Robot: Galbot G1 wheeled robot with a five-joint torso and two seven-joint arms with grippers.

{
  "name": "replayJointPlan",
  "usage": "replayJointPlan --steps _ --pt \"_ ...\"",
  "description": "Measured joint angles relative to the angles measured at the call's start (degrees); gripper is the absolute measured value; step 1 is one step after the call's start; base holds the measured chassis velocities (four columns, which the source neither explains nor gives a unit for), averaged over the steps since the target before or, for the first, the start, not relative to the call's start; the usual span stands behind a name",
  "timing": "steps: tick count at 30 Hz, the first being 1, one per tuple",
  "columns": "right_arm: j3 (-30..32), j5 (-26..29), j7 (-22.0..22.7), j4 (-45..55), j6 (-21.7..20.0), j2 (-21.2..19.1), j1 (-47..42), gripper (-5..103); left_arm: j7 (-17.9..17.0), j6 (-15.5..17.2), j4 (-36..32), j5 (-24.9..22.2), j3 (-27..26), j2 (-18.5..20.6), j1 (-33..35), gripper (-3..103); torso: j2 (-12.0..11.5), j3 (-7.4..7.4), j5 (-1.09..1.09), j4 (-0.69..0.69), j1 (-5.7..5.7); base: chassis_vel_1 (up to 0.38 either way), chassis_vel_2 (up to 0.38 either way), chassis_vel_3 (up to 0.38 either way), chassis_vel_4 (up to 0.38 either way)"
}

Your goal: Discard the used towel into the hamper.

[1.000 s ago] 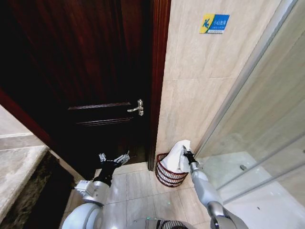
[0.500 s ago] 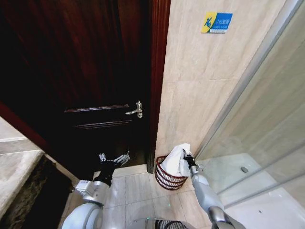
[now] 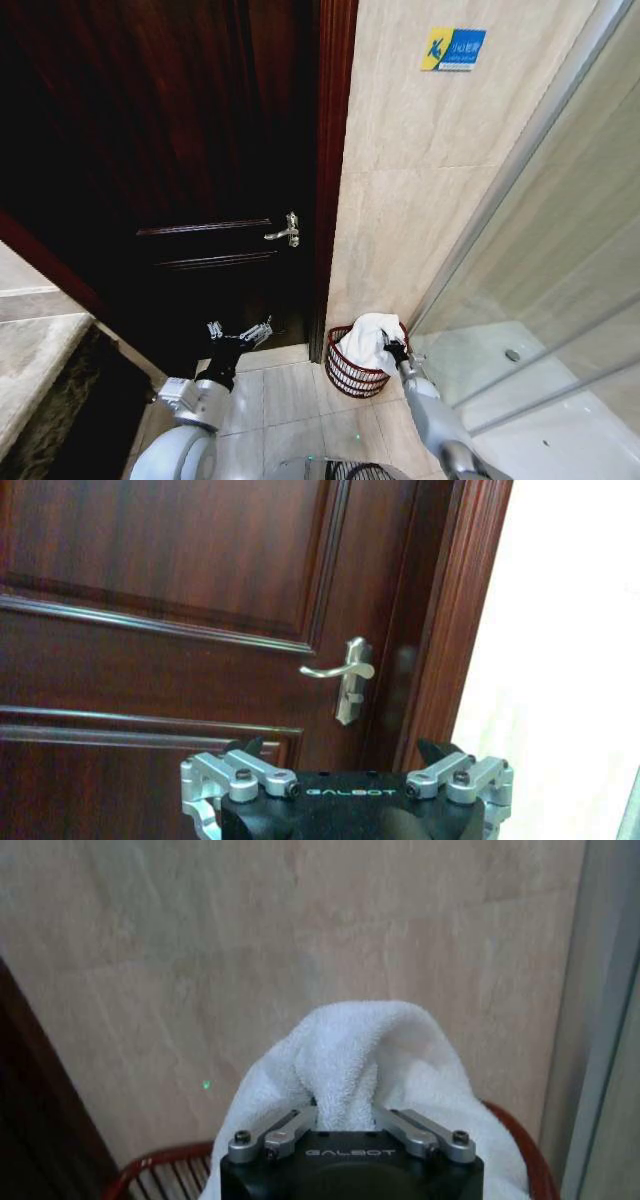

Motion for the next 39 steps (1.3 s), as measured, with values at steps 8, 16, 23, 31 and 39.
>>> replayJointPlan --steps 8,16,23,31,39 --pt "-0.04 -4.63 -2.82 1.01 -5.47 0.57 -1.48 9 0.00 0.00 0.00 0.00 0.00 0.00 0.00 100 0.00 0.00 0.00 0.00 0.00 0.000 0.000 0.000 0.000" --pt "0.19 -10.44 -7.28 1.75 -10.52 0.01 -1.53 9 0.00 0.00 0.00 0.00 0.00 0.00 0.00 100 0.00 0.00 0.01 0.00 0.00 0.000 0.000 0.000 0.000" --pt "0.17 -14.85 -5.50 1.09 -11.94 -0.46 -0.60 9 0.00 0.00 0.00 0.00 0.00 0.00 0.00 100 0.01 0.00 0.01 0.00 -0.01 0.000 0.000 0.000 0.000" --pt "0.83 -17.81 -2.72 -2.83 -8.01 -0.19 2.49 9 0.00 0.00 0.00 0.00 0.00 0.00 -0.01 100 -0.01 0.02 0.01 0.01 0.06 -0.041 0.054 0.057 -0.051" --pt "0.58 -19.25 -4.70 -2.02 -12.39 -0.60 2.75 9 0.00 0.00 0.00 0.00 0.00 0.00 -0.01 100 0.00 0.00 -0.01 0.00 -0.02 -0.003 0.004 0.009 -0.004"
